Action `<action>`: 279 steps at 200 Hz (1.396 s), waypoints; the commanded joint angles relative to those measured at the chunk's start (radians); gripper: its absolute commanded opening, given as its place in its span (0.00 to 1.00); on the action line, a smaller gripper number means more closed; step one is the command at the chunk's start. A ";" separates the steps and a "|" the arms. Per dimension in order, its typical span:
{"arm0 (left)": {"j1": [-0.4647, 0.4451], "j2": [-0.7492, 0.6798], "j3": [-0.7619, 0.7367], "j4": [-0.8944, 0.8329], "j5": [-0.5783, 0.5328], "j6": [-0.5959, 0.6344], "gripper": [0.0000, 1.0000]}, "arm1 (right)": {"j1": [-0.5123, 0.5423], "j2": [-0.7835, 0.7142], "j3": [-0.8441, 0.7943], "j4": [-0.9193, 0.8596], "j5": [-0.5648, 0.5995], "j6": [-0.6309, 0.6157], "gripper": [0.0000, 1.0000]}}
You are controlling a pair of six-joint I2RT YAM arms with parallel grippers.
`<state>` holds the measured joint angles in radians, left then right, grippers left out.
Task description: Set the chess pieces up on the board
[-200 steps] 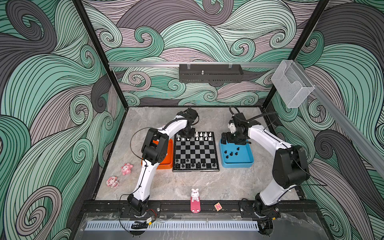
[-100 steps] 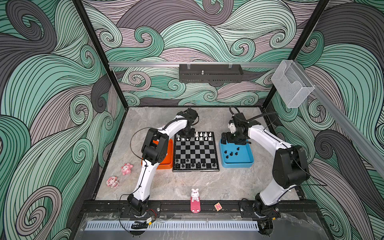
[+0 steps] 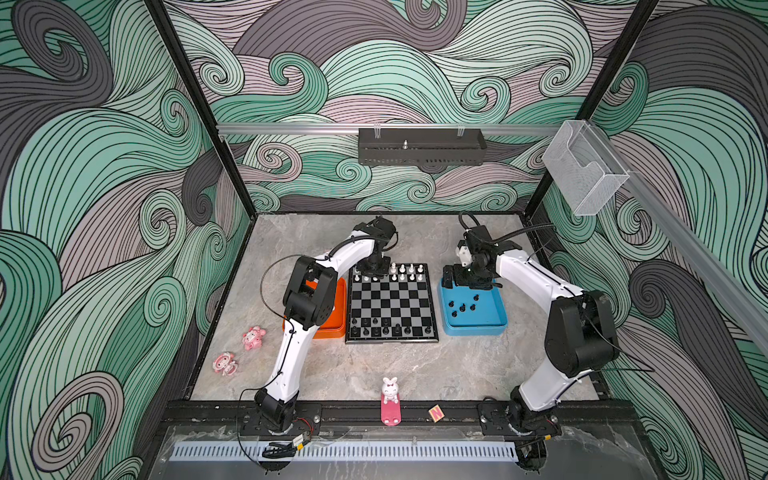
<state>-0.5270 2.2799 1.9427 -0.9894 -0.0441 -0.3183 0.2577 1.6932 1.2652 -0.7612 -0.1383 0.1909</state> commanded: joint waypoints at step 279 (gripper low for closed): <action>0.317 -0.466 -0.157 -0.005 -0.139 0.032 0.84 | -0.099 -0.084 -0.137 -0.051 -0.017 0.058 0.58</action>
<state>-0.2962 1.8568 1.8267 -1.0061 -0.1726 -0.2951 0.1432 1.6104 1.1362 -0.8116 -0.1230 0.2382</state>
